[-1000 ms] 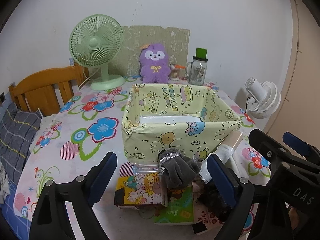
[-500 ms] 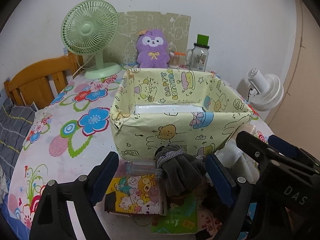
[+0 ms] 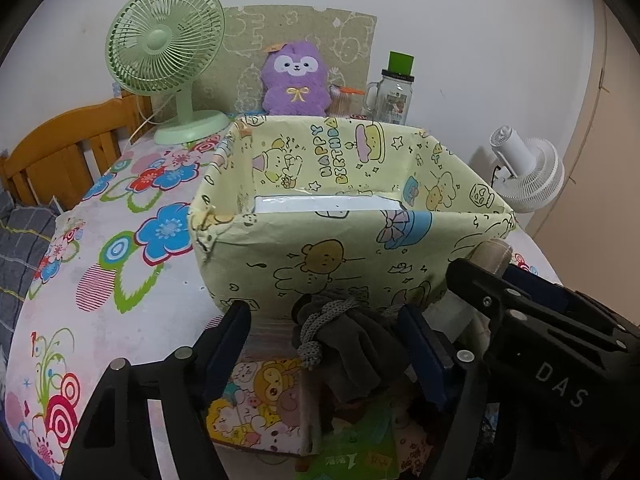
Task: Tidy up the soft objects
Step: 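Move the left gripper down onto the grey knitted glove and close it, then lift the grey glove with the left gripper while the right gripper grasps the white roll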
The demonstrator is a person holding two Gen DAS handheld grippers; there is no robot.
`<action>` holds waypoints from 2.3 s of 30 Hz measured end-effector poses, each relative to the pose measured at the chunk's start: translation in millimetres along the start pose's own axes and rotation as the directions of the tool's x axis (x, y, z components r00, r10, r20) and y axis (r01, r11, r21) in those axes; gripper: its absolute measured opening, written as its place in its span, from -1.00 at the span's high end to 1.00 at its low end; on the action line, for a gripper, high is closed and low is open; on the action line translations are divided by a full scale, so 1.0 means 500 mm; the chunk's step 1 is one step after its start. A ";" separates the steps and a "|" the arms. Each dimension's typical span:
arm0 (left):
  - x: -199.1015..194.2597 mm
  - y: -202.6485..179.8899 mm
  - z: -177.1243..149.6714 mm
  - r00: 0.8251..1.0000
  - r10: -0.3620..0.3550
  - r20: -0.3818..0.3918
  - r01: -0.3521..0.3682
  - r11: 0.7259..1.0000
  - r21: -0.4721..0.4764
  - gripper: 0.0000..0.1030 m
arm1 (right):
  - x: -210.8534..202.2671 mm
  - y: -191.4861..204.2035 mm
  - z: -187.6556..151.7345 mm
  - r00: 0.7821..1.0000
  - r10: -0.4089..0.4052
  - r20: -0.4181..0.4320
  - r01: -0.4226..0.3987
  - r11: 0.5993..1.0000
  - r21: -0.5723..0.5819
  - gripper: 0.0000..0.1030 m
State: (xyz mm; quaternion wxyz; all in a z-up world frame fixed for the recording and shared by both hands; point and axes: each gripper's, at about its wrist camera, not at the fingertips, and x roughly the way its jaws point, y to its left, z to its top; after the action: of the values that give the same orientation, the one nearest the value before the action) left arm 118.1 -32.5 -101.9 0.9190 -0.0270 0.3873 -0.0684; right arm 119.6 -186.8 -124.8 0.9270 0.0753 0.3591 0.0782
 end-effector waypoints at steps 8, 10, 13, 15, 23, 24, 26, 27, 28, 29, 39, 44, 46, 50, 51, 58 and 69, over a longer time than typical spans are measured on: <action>0.005 -0.016 0.000 0.999 -0.035 -0.015 0.035 0.999 0.024 -0.09 | 0.014 0.009 -0.002 1.000 0.021 -0.019 -0.021 1.000 -0.004 0.37; 0.005 -0.019 -0.001 0.999 -0.034 -0.013 0.034 0.999 0.029 -0.05 | 0.015 0.008 -0.002 1.000 0.020 -0.020 -0.020 1.000 -0.003 0.45; 0.002 -0.019 0.000 0.999 -0.033 -0.009 0.034 0.999 0.027 0.02 | 0.013 0.007 -0.001 1.000 0.021 -0.018 -0.021 1.000 0.001 0.52; 0.000 -0.019 0.000 0.999 -0.033 -0.004 0.033 0.999 0.027 0.06 | 0.010 0.007 -0.001 1.000 0.023 -0.015 -0.023 1.000 0.004 0.53; -0.018 -0.018 -0.001 0.999 -0.025 0.019 0.025 0.999 0.024 0.14 | -0.010 0.011 -0.002 1.000 0.018 0.007 -0.018 1.000 0.008 0.64; -0.022 -0.017 -0.001 0.999 -0.024 0.023 0.023 0.999 0.026 0.15 | -0.012 0.012 -0.002 1.000 0.017 0.010 -0.017 1.000 0.007 0.66; -0.028 -0.017 -0.001 0.999 -0.022 0.031 0.021 0.999 0.027 0.15 | -0.019 0.014 -0.003 1.000 0.019 0.017 -0.019 1.000 0.009 0.70; -0.032 -0.017 0.000 0.999 -0.021 0.036 0.020 0.999 0.027 0.16 | -0.023 0.015 -0.003 1.000 0.020 0.022 -0.020 1.000 0.009 0.70; -0.036 -0.016 0.000 0.999 -0.020 0.041 0.019 0.999 0.027 0.16 | -0.026 0.016 -0.003 0.999 0.021 0.025 -0.021 1.000 0.008 0.71; -0.039 -0.016 0.000 0.999 -0.018 0.045 0.017 0.999 0.027 0.17 | -0.029 0.017 -0.003 0.999 0.021 0.029 -0.021 1.000 0.007 0.71; -0.077 -0.018 0.004 0.996 -0.014 0.088 0.011 1.000 0.029 0.21 | -0.071 0.029 0.001 0.997 0.022 0.070 -0.022 1.000 0.006 0.74; -0.098 -0.019 0.011 0.994 -0.013 0.113 0.010 0.999 0.031 0.22 | -0.098 0.039 0.008 0.995 0.020 0.098 -0.020 1.000 -0.001 0.75; -0.107 -0.020 0.014 0.992 -0.013 0.122 0.010 0.999 0.032 0.22 | -0.109 0.041 0.010 0.994 0.019 0.109 -0.018 1.000 -0.003 0.75; -0.125 -0.023 0.021 0.990 -0.015 0.142 0.010 0.999 0.036 0.22 | -0.131 0.045 0.017 0.991 0.012 0.130 -0.011 1.000 -0.006 0.75; -0.129 -0.023 0.022 0.989 -0.015 0.145 0.009 0.999 0.037 0.22 | -0.134 0.046 0.019 0.991 0.011 0.133 -0.010 1.000 -0.007 0.75; -0.159 -0.022 0.034 0.985 -0.013 0.174 0.007 0.999 0.036 0.23 | -0.164 0.056 0.034 0.987 0.001 0.159 0.002 1.000 -0.016 0.75; -0.200 -0.023 0.068 0.972 0.000 0.234 -0.010 0.999 0.040 0.23 | -0.205 0.070 0.068 0.978 0.004 0.209 0.003 0.999 -0.034 0.75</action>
State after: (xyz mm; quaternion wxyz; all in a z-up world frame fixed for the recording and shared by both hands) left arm 72.2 -29.2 -6.0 0.9588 -0.0153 0.2747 -0.0703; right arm 64.4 -176.0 -26.0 0.9607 0.0674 0.2582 0.0762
